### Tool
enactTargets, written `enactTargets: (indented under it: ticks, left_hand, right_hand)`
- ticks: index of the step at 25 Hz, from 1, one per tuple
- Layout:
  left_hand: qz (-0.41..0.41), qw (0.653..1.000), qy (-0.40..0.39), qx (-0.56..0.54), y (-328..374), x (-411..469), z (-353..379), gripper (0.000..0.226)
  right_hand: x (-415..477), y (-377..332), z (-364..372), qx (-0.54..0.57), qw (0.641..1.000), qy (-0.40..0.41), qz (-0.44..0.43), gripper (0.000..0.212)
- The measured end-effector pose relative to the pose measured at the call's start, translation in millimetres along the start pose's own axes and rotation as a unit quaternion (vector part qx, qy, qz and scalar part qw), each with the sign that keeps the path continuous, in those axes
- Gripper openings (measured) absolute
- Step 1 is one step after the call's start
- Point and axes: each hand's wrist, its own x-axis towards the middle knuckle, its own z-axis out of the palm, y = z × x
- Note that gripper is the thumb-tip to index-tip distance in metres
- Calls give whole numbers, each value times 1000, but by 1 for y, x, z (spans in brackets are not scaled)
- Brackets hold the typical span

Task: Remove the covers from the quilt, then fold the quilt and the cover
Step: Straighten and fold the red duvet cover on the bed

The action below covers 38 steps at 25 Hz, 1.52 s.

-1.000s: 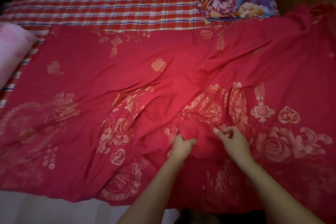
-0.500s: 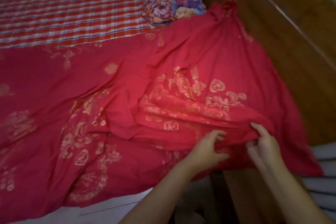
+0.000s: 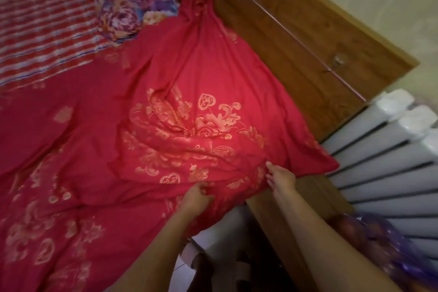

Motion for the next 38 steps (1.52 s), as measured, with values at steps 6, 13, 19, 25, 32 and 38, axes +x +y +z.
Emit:
enactTargets:
  ticks: [6,13,19,25,32,38]
  left_hand:
    - [156,969,32,188,41,26,1,45]
    - [309,909,42,275,141,84,5,33]
    - [277,807,1,521,174,108,23,48]
    - [258,850,-64,455,154,114,18,28]
    - [328,872,-159,326,152,103,3,24]
    - [378,860,-149,308,177,80,-13,19]
  right_hand:
    - [31,1,20,132,984,-85,84,37]
    - [43,2,-6,202,973,-107,42,14]
    - [38,28,-18,118,990,-75,34,37]
    - [44,37,16,141,989,-26,-42,31]
    - [29,43,41,181,980,-12,-79,20]
    - [-3,21,32,358,929,-62,-76,6]
